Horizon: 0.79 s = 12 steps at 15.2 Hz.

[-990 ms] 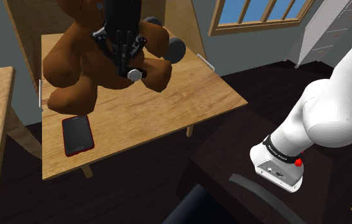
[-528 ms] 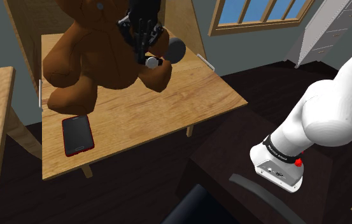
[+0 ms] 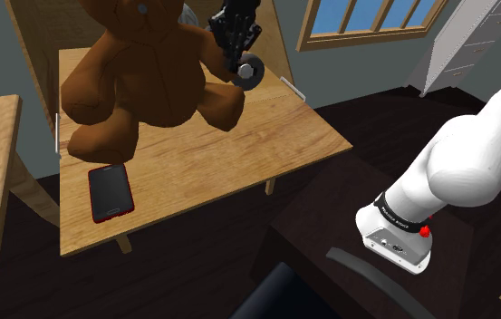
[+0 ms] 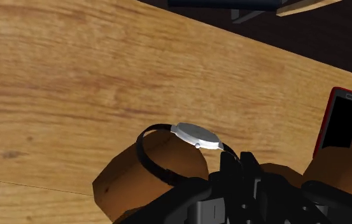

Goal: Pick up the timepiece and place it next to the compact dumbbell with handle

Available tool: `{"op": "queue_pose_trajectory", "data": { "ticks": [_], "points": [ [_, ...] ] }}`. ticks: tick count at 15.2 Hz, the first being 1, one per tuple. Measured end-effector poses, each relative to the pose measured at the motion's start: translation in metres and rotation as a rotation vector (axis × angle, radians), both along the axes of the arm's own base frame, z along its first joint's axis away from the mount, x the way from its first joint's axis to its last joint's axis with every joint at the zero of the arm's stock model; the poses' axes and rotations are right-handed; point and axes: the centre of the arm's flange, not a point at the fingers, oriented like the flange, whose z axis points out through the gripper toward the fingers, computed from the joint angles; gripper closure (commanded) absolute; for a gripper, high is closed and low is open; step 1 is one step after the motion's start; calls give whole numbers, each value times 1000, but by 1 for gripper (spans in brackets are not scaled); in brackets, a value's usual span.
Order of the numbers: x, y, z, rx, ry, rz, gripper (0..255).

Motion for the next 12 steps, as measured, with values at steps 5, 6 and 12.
{"op": "queue_pose_trajectory", "data": {
  "ticks": [5, 6, 12],
  "points": [
    [10, -68, -4, 0, 0, 0, 255],
    [12, -79, -3, 0, 0, 0, 255],
    [18, -159, -1, 1, 0, 0, 255]
  ]
}}
